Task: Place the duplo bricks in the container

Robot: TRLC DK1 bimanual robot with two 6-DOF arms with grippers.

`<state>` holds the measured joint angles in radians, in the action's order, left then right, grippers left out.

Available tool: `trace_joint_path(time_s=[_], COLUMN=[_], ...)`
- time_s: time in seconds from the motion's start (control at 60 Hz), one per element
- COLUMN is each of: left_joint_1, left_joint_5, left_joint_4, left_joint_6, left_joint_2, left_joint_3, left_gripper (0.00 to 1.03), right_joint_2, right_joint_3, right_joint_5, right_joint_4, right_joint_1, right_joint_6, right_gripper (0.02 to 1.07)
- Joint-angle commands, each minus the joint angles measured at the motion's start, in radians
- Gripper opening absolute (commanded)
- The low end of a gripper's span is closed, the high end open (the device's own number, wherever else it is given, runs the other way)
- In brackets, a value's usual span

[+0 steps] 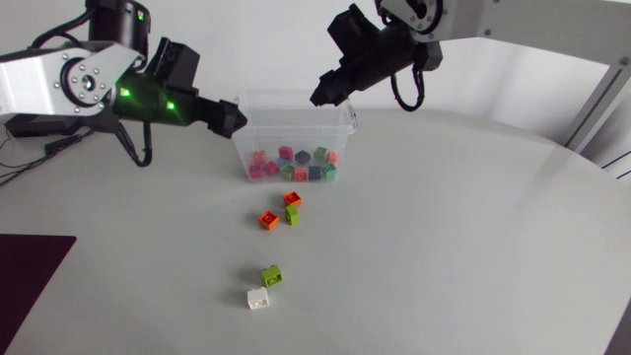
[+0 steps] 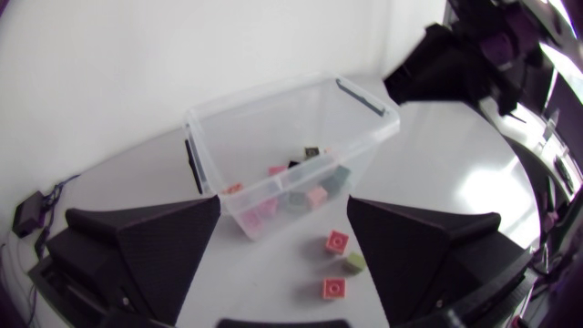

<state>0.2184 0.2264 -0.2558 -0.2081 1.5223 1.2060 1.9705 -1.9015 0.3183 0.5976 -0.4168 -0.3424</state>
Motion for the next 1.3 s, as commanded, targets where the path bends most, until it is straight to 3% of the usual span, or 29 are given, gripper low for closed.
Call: trace_joint_path(time_s=[0.0,0.267,0.6,0.65,0.7,0.733,0.95,1.283], left_joint_1=[-0.005,0.056,0.164,0.168,0.179,0.187,0.239,0.306], left_joint_5=[0.027,0.08,0.083,0.083,0.083,0.083,0.08,0.077], left_joint_4=[-0.025,-0.097,-0.138,-0.155,-0.184,-0.197,-0.261,-0.27], left_joint_6=[-0.085,-0.244,-0.335,-0.359,-0.396,-0.416,-0.547,-0.57], left_joint_2=[-0.053,-0.159,-0.194,-0.195,-0.195,-0.195,-0.194,-0.149], left_joint_3=[-0.089,-0.283,-0.379,-0.384,-0.391,-0.398,-0.448,-0.508], left_gripper=[0.98,0.97,0.96,0.96,0.96,0.96,0.96,0.93], right_joint_2=[0.064,0.13,0.228,0.249,0.269,0.269,0.05,-0.274], right_joint_3=[-0.062,-0.097,-0.162,-0.185,-0.215,-0.218,0.027,0.441], right_joint_5=[0.005,-0.013,-0.091,-0.116,-0.14,-0.148,-0.111,-0.059], right_joint_4=[-0.016,-0.091,-0.168,-0.17,-0.156,-0.154,-0.197,-0.239], right_joint_1=[0.003,0.009,0.003,-0.002,-0.002,-0.004,0.006,0.003], right_joint_6=[0.045,0.092,0.111,0.111,0.125,0.128,0.112,0.036], right_gripper=[0.31,0.31,0.34,0.51,0.92,1.05,1.04,1.03])
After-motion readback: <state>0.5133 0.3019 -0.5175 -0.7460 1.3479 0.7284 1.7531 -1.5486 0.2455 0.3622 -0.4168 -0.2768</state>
